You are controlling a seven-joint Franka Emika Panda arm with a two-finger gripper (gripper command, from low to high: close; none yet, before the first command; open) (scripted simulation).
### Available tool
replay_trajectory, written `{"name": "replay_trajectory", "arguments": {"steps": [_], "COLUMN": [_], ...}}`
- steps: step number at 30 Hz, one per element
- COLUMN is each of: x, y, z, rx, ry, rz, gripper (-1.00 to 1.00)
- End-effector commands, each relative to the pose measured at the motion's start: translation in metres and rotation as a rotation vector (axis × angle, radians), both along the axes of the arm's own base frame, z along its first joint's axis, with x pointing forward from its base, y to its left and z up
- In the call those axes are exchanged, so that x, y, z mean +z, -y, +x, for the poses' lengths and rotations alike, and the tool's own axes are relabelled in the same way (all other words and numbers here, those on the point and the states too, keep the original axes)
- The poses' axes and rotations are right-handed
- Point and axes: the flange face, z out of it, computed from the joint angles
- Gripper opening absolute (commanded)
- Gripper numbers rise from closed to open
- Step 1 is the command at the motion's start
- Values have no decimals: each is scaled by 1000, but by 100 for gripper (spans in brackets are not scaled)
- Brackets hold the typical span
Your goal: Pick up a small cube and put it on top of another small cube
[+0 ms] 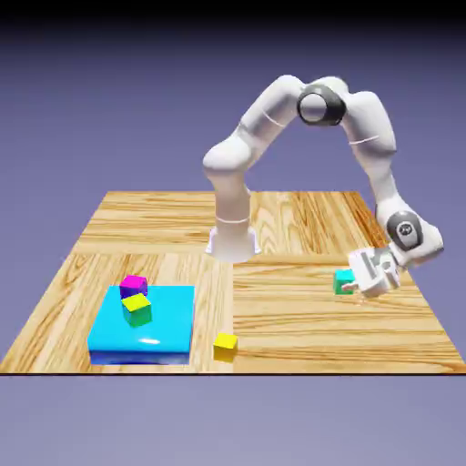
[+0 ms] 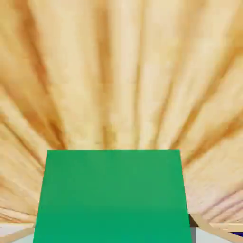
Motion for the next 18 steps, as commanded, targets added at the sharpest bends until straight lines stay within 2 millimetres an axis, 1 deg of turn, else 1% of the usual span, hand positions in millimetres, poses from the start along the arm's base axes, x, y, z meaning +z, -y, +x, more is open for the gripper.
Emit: {"name": "replay_trajectory", "arguments": {"steps": [1, 3, 5, 6, 8, 10, 12, 14, 16, 18], "x": [0, 15, 32, 40, 57, 74, 90, 104, 117, 128], "y": [0, 39, 85, 112, 169, 230, 295, 361, 427, 490], "z": [0, 65, 121, 147, 190, 224, 246, 259, 260, 252], "rx": [2, -9, -20, -25, -35, -46, -57, -70, -82, -95], "ry": [1, 36, 63, 74, 89, 94, 90, 77, 55, 27], "rz": [0, 15, 21, 22, 19, 13, 5, -2, -6, -5], "gripper": [-100, -100, -100, -100, -100, -100, -100, -100, -100, -100]}}
